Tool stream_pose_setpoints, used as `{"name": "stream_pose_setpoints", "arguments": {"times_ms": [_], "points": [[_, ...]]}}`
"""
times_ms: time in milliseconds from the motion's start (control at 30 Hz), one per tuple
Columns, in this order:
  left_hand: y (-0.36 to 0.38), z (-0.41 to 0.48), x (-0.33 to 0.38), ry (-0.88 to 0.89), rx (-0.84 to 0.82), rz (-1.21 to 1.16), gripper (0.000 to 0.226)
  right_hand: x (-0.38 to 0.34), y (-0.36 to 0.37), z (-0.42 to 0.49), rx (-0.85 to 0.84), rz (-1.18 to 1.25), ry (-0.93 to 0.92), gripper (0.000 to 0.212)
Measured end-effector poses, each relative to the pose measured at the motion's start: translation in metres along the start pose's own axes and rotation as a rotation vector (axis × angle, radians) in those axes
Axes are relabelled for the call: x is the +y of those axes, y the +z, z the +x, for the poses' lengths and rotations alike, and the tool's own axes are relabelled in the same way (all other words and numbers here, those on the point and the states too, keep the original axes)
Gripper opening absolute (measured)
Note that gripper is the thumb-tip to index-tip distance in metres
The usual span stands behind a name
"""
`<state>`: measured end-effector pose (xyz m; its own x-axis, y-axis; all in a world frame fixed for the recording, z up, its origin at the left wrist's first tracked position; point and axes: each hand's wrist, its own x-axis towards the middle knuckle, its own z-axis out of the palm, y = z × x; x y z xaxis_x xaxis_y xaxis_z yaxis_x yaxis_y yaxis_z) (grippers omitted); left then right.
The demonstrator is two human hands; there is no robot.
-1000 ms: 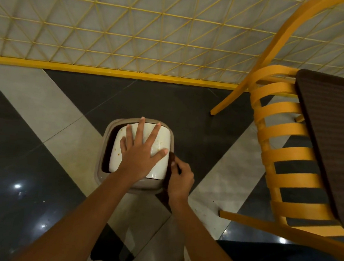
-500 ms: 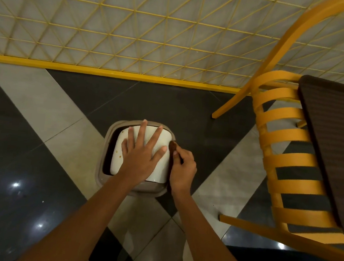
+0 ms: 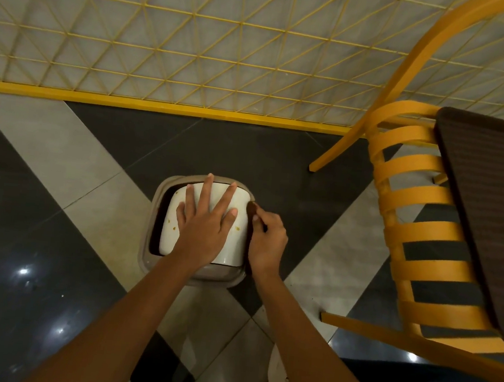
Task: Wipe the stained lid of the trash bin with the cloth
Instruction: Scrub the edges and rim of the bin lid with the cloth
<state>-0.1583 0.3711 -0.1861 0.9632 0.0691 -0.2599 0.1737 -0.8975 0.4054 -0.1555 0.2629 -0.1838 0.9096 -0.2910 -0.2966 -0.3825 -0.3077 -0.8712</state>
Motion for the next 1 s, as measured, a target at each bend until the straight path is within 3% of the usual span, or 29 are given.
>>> {"name": "stream_pose_setpoints", "arguments": {"times_ms": [233,433,600,700,800,900,1000], "points": [[0.0,-0.002,-0.001,0.012,0.008,-0.007,0.057,0.01,-0.008,-0.071,-0.005,-0.093,-0.192,0.034],[-0.002,0.0,0.003,-0.008,-0.011,-0.01,0.052,-0.008,0.0,-0.018,0.019,-0.079,-0.037,0.025],[-0.002,-0.003,0.002,-0.003,0.0,-0.018,0.063,0.002,-0.01,-0.066,-0.072,-0.132,-0.156,0.031],[-0.004,-0.003,0.001,-0.006,-0.004,-0.03,0.063,0.014,-0.011,-0.097,-0.107,-0.045,-0.156,0.032],[-0.006,-0.002,0.003,-0.004,0.0,-0.043,0.055,0.013,-0.007,-0.089,-0.02,-0.055,-0.181,0.033],[-0.006,-0.003,0.004,-0.012,0.008,-0.058,0.051,0.007,-0.005,-0.07,0.062,0.001,-0.087,0.034],[-0.006,-0.001,0.004,-0.002,0.017,-0.062,0.052,0.01,-0.003,-0.086,0.025,-0.005,-0.066,0.037]]}}
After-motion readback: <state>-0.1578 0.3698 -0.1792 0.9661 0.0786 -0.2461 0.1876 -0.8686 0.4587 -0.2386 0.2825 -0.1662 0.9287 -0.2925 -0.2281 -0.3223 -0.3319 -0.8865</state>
